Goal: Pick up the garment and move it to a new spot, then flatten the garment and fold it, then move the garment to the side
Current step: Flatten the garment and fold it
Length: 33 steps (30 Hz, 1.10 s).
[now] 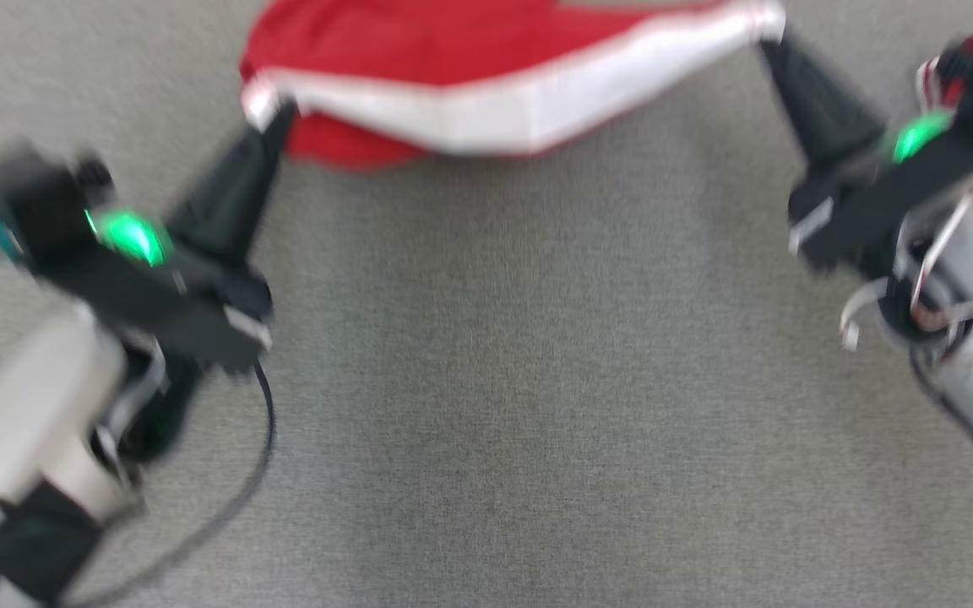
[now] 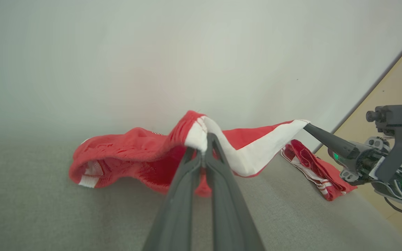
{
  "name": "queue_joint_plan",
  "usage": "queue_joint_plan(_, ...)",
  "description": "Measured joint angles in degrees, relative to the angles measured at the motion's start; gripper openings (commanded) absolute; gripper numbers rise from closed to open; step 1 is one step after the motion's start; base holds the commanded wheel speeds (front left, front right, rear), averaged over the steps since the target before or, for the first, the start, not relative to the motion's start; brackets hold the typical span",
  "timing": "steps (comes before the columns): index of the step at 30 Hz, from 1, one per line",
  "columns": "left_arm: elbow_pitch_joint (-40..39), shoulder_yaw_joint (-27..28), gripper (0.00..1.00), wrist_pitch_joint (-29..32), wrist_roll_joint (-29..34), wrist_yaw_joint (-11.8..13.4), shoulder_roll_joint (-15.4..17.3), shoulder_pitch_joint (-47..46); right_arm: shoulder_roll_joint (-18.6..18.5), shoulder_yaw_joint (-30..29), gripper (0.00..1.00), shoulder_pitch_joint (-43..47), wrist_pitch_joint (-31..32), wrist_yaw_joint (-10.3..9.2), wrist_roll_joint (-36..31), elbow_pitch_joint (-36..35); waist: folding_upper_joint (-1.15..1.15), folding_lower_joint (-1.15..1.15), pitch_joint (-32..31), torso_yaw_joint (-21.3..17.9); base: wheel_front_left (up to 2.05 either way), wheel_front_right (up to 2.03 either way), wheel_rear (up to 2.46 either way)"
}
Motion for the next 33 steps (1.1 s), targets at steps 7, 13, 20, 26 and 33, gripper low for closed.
queue_joint_plan(7, -3.24, 3.25, 0.0, 0.0, 4.41, 0.41, -2.22, 14.82, -3.59, 1.26, 0.0, 11.73, 1.33, 0.0, 3.16, -6.06, 0.0, -0.01, -6.75, 0.44, 0.0, 0.0, 0.0)
queue_joint_plan(13, -3.63, 4.43, 0.0, 0.0, 6.48, 0.38, -5.2, 24.42, -6.91, 0.56, 0.0, 20.42, 3.13, 0.0, 6.02, -11.62, -0.01, -0.01, -11.94, 0.72, 0.0, 0.0, 0.0)
queue_joint_plan(20, -2.58, 6.38, 0.0, 0.0, 8.59, 0.35, -8.43, 34.0, -10.7, -1.02, 0.0, 29.96, 4.97, -0.01, 9.47, -16.37, -0.01, 0.0, -16.83, 0.64, 0.0, 0.0, 0.0)
queue_joint_plan(26, -2.26, 9.22, 0.0, 0.0, 10.91, 0.78, -9.38, 40.73, -12.83, -2.7, 0.0, 38.26, 7.05, -0.01, 11.43, -17.82, -0.01, 0.0, -20.02, 0.75, 0.0, 0.0, 0.0)
queue_joint_plan(33, -1.93, 12.26, 0.0, 0.0, 13.21, 0.97, -8.35, 46.88, -14.69, -4.59, 0.0, 45.64, 10.84, -0.01, 13.13, -19.33, 0.0, 0.01, -21.9, 1.8, 0.0, 0.0, 0.0)
